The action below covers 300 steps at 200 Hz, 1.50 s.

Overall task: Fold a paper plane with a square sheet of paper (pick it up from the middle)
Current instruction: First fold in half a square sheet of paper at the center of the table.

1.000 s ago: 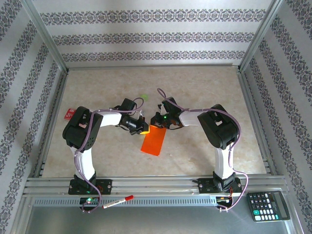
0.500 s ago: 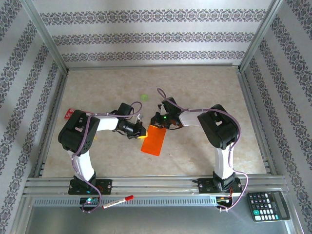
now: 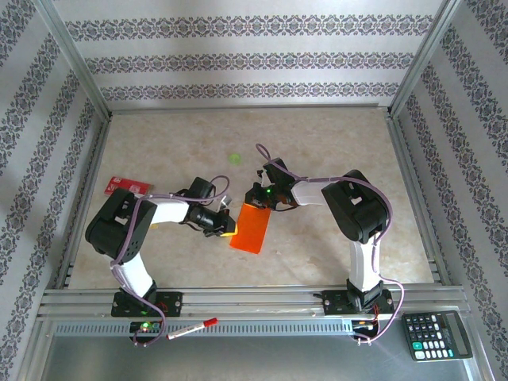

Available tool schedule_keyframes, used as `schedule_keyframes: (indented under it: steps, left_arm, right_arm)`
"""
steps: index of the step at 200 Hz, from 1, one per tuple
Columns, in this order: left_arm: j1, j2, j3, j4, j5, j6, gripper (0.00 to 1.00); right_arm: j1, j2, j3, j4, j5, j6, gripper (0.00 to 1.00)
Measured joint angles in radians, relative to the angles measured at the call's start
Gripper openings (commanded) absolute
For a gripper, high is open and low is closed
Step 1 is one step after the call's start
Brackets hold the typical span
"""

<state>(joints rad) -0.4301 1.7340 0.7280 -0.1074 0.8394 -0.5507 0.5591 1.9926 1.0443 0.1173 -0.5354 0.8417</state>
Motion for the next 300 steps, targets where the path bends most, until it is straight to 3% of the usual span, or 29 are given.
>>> schedule_keyframes:
  steps: [152,201,252,282,300]
  left_arm:
    - [-0.089,-0.167,-0.203,0.098,-0.039,-0.092,0.00]
    - [-0.122,-0.230,-0.240,0.053,-0.047,-0.117,0.00]
    - [-0.081,-0.403,-0.226,-0.014,-0.072,-0.166,0.28]
    - [-0.030,-0.359,-0.166,0.030,-0.125,-0.226,0.32]
    - [-0.030,-0.266,-0.094,0.040,-0.135,-0.240,0.30]
  right_arm:
    - [0.008,0.003,0.023,-0.047,-0.005,-0.016,0.00]
    - [0.007,0.028,0.076,-0.107,-0.027,-0.089,0.00]
    - [-0.008,0.066,0.171,-0.259,-0.110,-0.314,0.02]
    - [-0.024,0.043,0.160,-0.328,-0.163,-0.389,0.09]
    - [-0.044,-0.055,0.086,-0.333,-0.152,-0.381,0.14]
